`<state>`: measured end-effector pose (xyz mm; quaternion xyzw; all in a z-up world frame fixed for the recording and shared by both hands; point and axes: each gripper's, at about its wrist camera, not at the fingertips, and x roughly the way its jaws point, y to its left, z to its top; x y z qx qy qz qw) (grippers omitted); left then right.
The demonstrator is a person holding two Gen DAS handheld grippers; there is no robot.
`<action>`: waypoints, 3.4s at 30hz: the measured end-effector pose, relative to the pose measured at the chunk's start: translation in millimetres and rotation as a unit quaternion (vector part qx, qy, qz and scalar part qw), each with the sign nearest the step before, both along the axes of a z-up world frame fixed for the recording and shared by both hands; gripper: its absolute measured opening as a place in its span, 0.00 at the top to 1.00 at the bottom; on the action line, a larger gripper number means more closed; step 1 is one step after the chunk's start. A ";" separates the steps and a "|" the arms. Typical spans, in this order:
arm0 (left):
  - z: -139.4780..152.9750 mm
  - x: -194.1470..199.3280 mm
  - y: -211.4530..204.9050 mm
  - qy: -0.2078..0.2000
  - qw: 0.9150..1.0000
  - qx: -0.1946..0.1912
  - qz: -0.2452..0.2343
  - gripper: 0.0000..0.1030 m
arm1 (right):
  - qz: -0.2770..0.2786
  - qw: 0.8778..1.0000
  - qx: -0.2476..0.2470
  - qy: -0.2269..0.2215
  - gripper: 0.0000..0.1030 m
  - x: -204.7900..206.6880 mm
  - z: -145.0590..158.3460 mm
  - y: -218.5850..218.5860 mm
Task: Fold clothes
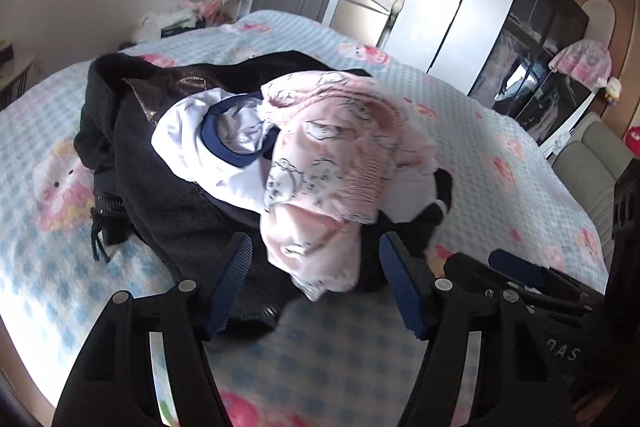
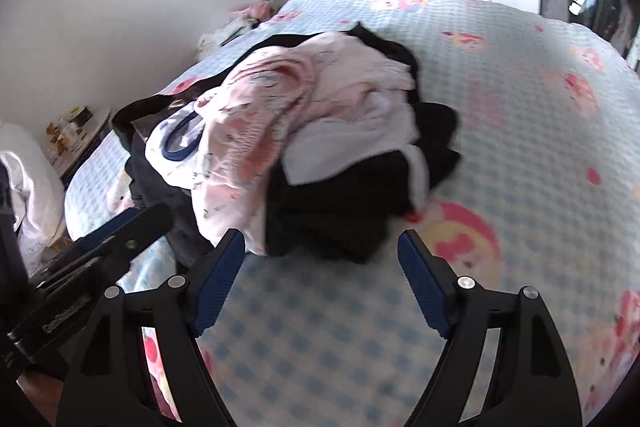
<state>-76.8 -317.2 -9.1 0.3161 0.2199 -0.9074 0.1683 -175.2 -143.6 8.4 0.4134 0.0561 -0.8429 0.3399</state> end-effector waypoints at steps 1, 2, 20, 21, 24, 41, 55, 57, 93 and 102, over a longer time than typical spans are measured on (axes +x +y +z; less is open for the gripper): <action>-3.0 -2.6 -5.5 -0.007 1.000 -0.002 -0.003 0.36 | 0.004 1.000 -0.003 0.001 0.23 -4.3 -0.2 -8.7; -6.9 -5.6 -8.5 -0.009 1.000 -0.003 -0.012 0.36 | 0.009 1.000 -0.005 0.002 0.23 -8.6 -0.4 -17.5; -26.0 -46.7 13.6 0.027 0.991 0.000 -0.128 0.88 | 0.024 0.999 0.001 -0.047 0.89 -46.1 -23.6 -53.8; -22.0 -42.5 17.2 0.032 0.991 0.004 -0.133 0.89 | 0.024 0.999 -0.007 -0.047 0.89 -43.1 -19.9 -48.6; -10.1 -28.1 36.8 0.042 0.986 0.010 -0.160 0.90 | 0.015 0.998 -0.032 -0.051 0.90 -23.7 -9.9 -21.9; -8.9 56.2 350.1 0.015 0.893 0.115 -0.434 0.90 | -0.181 0.981 -0.010 -0.062 0.92 106.3 1.5 295.9; -19.5 71.9 380.6 -0.050 0.887 0.085 -0.450 0.64 | -0.275 0.956 -0.027 -0.097 0.90 133.1 -42.0 404.1; -18.2 76.9 356.0 -0.046 0.912 0.055 -0.404 0.51 | -0.282 0.955 -0.032 -0.084 0.87 136.1 -40.9 405.7; 131.2 -34.2 290.4 0.028 0.964 -0.118 -0.235 0.93 | -0.177 0.981 0.038 0.064 0.93 21.3 85.6 383.3; 235.1 7.0 273.6 0.155 0.946 -0.143 -0.244 0.90 | -0.205 0.947 -0.075 0.235 0.92 90.6 225.2 411.6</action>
